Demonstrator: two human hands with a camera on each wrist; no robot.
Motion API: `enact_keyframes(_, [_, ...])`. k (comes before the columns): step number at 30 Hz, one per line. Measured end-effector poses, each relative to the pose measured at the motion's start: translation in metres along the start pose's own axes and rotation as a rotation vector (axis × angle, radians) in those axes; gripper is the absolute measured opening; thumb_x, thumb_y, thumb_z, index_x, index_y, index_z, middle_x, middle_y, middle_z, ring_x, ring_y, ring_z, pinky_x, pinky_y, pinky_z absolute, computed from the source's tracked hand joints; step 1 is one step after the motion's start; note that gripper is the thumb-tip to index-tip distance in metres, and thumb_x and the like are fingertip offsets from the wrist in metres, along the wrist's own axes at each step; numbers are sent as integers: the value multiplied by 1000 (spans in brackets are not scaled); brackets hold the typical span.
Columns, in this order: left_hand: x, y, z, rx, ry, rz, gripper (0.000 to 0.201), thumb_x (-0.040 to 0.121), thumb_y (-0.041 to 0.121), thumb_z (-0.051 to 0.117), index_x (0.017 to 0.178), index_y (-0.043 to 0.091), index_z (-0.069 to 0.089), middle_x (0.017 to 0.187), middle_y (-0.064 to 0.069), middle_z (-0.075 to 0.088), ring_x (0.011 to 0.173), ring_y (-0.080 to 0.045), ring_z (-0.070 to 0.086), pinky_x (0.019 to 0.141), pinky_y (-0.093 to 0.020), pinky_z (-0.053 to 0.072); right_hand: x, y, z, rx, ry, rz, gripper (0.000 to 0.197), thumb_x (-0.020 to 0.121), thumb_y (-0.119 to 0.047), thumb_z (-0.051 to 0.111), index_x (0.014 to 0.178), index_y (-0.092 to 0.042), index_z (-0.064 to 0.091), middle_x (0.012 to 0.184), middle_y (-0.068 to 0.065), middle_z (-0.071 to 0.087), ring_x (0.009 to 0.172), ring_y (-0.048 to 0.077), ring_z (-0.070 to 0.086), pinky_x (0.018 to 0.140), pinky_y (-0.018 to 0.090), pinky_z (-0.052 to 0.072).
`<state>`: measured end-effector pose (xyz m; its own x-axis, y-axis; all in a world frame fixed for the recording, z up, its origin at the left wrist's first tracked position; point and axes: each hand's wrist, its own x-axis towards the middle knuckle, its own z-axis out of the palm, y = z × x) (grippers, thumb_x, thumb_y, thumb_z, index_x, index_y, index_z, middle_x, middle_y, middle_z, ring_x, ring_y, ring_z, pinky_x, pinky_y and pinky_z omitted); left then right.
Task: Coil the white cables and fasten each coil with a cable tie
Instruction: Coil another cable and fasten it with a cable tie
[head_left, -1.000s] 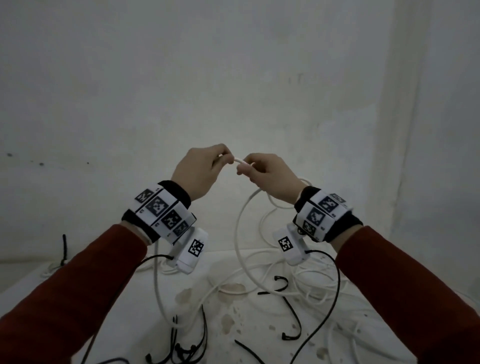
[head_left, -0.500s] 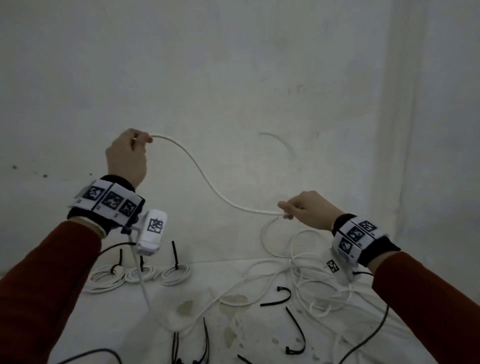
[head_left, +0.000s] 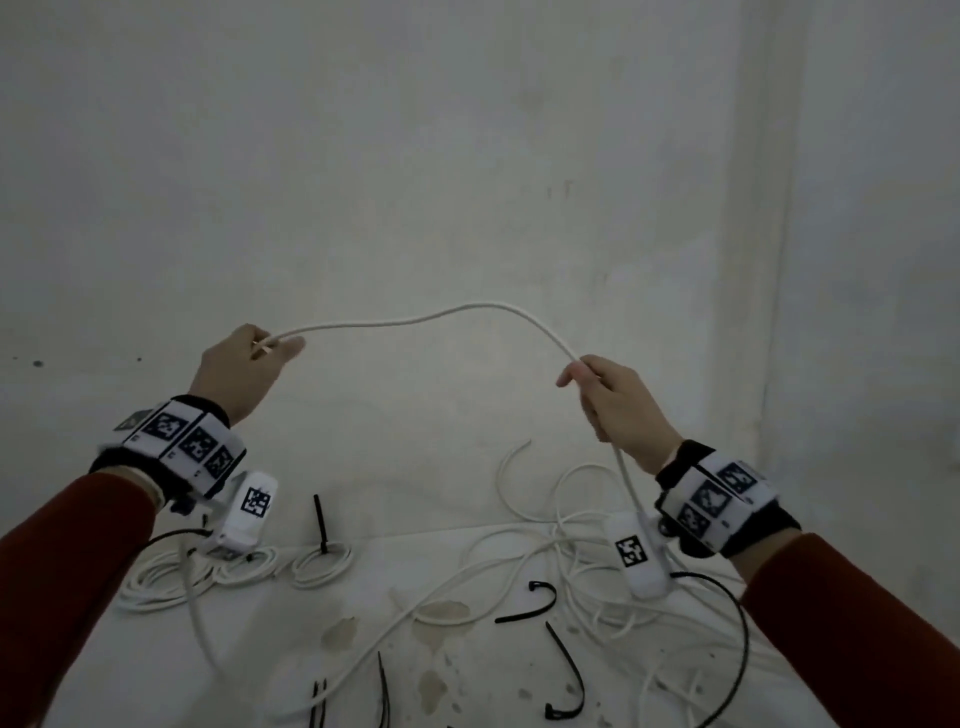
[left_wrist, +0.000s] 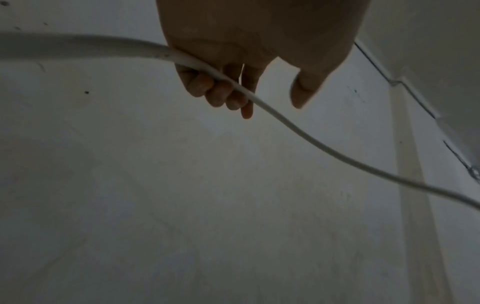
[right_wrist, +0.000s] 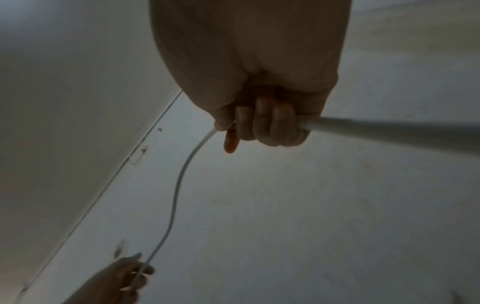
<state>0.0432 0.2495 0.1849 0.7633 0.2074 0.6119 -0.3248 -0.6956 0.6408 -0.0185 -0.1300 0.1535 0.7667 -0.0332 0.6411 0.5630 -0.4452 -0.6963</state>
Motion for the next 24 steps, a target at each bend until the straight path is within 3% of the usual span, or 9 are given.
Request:
enact_keyframes(3, [-3, 5, 5, 150, -62, 101, 90, 57, 83, 56, 124, 23, 45, 108, 3, 57, 105, -24, 53, 91, -43, 39, 8, -19, 16, -19, -2, -69, 28, 101, -22, 44, 82, -16, 64, 48, -2, 36, 36, 4, 28, 38, 18, 25])
enact_keyframes(5, [-5, 12, 9, 257, -55, 232, 104, 47, 88, 49, 134, 32, 37, 121, 10, 53, 121, -21, 45, 103, -44, 24, 13, -30, 27, -79, -49, -140, 29, 101, -24, 46, 80, -21, 65, 44, -11, 38, 38, 4, 31, 43, 18, 26])
enact_keyframes(7, [-13, 25, 15, 293, -63, 408, 107, 47, 90, 43, 139, 37, 29, 130, 14, 47, 130, -16, 34, 105, -38, 12, 13, -43, 41, -182, -137, -208, 28, 101, -27, 46, 80, -23, 65, 45, -11, 40, 42, 5, 34, 48, 19, 27])
enact_keyframes(10, [-31, 48, 26, 344, -66, 712, 91, 63, 90, 29, 139, 39, 31, 128, 20, 47, 134, -10, 30, 105, -34, 6, 10, -59, 66, -298, -226, -274, 27, 100, -30, 46, 85, -20, 66, 52, -8, 39, 45, 5, 36, 50, 19, 31])
enact_keyframes(12, [-43, 62, 30, 311, -103, 820, 79, 76, 82, 20, 134, 32, 41, 109, 17, 57, 119, -12, 47, 102, -35, 19, 8, -67, 81, -309, -243, -293, 29, 100, -33, 47, 87, -17, 68, 53, -8, 42, 45, 5, 37, 49, 18, 32])
enact_keyframes(14, [-51, 72, 29, 252, -169, 788, 73, 83, 73, 15, 121, 24, 54, 86, 12, 57, 86, -16, 57, 79, -29, 37, 8, -71, 91, -267, -213, -284, 32, 98, -37, 51, 85, -14, 68, 54, -8, 43, 45, 5, 38, 48, 17, 31])
enact_keyframes(16, [-54, 74, 26, 295, -152, 766, 64, 88, 65, 19, 107, 20, 59, 81, 10, 55, 72, -16, 52, 63, -28, 34, 10, -70, 94, -218, -171, -274, 35, 94, -42, 56, 81, -12, 67, 56, -9, 44, 48, 6, 37, 49, 17, 30])
enact_keyframes(20, [-48, 65, 12, 296, 13, 804, 26, 97, 34, 45, 100, 15, 62, 87, 1, 64, 69, -14, 47, 59, -27, 33, 7, -54, 84, -152, -186, -250, 26, 96, -34, 55, 75, -23, 63, 60, -8, 48, 53, 3, 41, 54, 20, 32])
enact_keyframes(24, [-35, 56, -9, 344, 114, 764, 23, 97, 29, 46, 99, 12, 62, 86, -4, 65, 68, -21, 53, 57, -30, 38, -6, -30, 62, -48, -237, -152, 26, 100, -22, 48, 81, -19, 64, 59, -6, 44, 42, 1, 40, 46, 15, 30])
